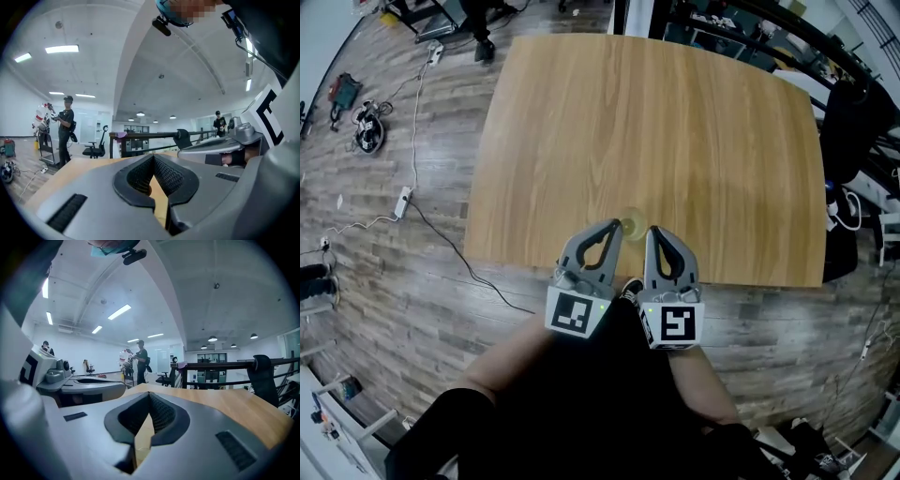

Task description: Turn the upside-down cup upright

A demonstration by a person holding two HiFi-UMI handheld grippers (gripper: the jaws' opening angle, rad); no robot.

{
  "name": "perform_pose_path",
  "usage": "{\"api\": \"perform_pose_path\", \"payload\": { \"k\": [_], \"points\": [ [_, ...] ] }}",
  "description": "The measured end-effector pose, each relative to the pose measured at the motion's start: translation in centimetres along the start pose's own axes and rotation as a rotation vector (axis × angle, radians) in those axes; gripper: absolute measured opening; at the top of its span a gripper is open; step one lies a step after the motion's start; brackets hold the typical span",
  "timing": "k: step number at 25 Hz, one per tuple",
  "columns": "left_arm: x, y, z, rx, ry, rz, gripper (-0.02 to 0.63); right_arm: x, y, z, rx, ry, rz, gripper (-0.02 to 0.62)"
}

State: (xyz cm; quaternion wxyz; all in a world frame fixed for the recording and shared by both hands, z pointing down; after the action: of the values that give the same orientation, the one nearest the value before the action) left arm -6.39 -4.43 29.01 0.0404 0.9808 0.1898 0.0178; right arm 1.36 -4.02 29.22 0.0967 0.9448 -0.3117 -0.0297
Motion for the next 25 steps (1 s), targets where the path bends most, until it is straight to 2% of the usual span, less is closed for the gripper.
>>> {"api": "perform_pose_path", "payload": {
  "k": [5, 9, 12, 17, 25],
  "points": [
    [-0.3, -0.7, 0.9, -0.021, -0.081, 0.011, 0.006, -1.7, 0.3, 1.0, -0.014, -0.036, 0.019, 0.014],
    [-0.9, -1.2, 1.6, -0.031, -0.052, 0.032, 0.006, -1.5, -0.1, 1.5, -0.012, -0.011, -0.003, 0.014],
    [-1.4, -1.4, 1.9, -0.037, -0.066, 0.047, 0.006, -1.3, -0.3, 2.0, -0.014, -0.013, -0.014, 0.012],
    [-1.9, -1.9, 1.6, -0.046, -0.043, 0.035, 0.006, -1.7, -0.1, 2.5, -0.005, -0.031, -0.018, 0.014],
    [-2.3, -1.5, 1.4, -0.05, -0.056, 0.042, 0.006, -1.6, 0.2, 2.4, -0.016, -0.026, -0.023, 0.013]
  ]
}}
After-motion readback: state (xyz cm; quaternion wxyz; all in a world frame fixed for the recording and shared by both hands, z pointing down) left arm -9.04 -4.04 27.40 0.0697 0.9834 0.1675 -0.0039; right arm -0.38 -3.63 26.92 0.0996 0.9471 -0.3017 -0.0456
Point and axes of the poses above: the fingertips, and each gripper's own axes: y forward along the fingers, x to its right, z out of its top, the point moved 2 cm from there along -y, backward along the fingers, and after that the axes turned 10 degrees about z, right-handed, at the moved point
